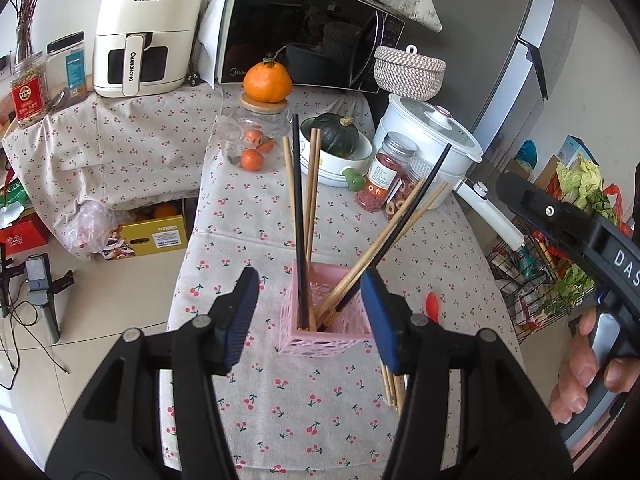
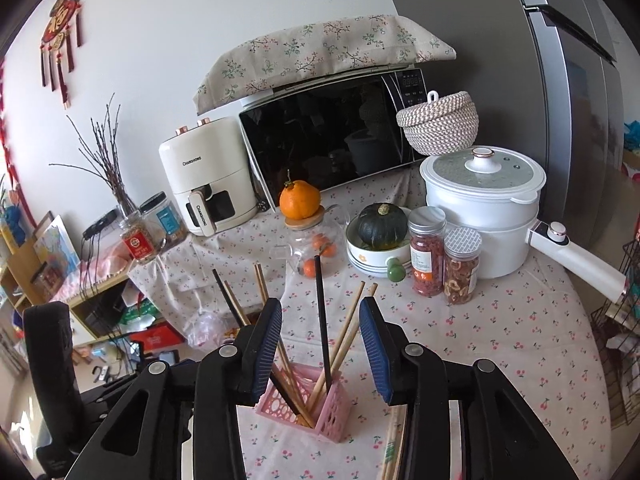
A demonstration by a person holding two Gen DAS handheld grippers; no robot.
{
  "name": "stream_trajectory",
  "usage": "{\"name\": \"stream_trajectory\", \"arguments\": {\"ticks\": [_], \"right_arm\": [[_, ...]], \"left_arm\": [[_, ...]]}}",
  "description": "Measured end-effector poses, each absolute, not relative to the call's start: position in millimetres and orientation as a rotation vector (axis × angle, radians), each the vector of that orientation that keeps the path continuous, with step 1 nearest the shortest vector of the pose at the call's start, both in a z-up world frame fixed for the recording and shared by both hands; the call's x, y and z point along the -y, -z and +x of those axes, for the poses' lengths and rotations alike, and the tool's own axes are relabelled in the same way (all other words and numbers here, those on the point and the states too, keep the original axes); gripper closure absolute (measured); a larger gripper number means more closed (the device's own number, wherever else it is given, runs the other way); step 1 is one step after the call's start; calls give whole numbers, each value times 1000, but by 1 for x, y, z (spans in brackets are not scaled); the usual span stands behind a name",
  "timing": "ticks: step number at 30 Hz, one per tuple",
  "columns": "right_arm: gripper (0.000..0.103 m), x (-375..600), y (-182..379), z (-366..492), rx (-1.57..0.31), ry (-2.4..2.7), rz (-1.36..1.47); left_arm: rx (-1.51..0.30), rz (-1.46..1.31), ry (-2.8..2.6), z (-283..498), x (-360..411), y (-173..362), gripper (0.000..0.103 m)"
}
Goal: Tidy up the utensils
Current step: 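Open both tools to release the black chopsticks in the holder, then lower the left tool onto the white plastic spoon and grasp it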
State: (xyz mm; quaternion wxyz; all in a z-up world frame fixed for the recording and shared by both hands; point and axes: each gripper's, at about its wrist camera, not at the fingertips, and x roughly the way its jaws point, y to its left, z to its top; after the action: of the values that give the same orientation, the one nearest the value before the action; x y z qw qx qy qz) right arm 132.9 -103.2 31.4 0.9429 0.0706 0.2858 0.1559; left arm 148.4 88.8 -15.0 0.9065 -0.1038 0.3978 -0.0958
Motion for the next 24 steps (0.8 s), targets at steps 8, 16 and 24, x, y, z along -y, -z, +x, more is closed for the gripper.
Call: {"name": "stream_trajectory", "arguments": {"ticks": [8, 16, 24], "right_arm": [[33, 156, -21, 114, -663, -224, 145], [24, 206, 13, 101, -800, -107, 111], [23, 242, 45, 89, -922, -37, 34]], "left_arm": [[-886, -152, 246, 127, -67, 21, 19], [-993, -82, 287, 116, -31, 43, 14], [-1058, 34, 334, 110, 36, 64, 14]]}}
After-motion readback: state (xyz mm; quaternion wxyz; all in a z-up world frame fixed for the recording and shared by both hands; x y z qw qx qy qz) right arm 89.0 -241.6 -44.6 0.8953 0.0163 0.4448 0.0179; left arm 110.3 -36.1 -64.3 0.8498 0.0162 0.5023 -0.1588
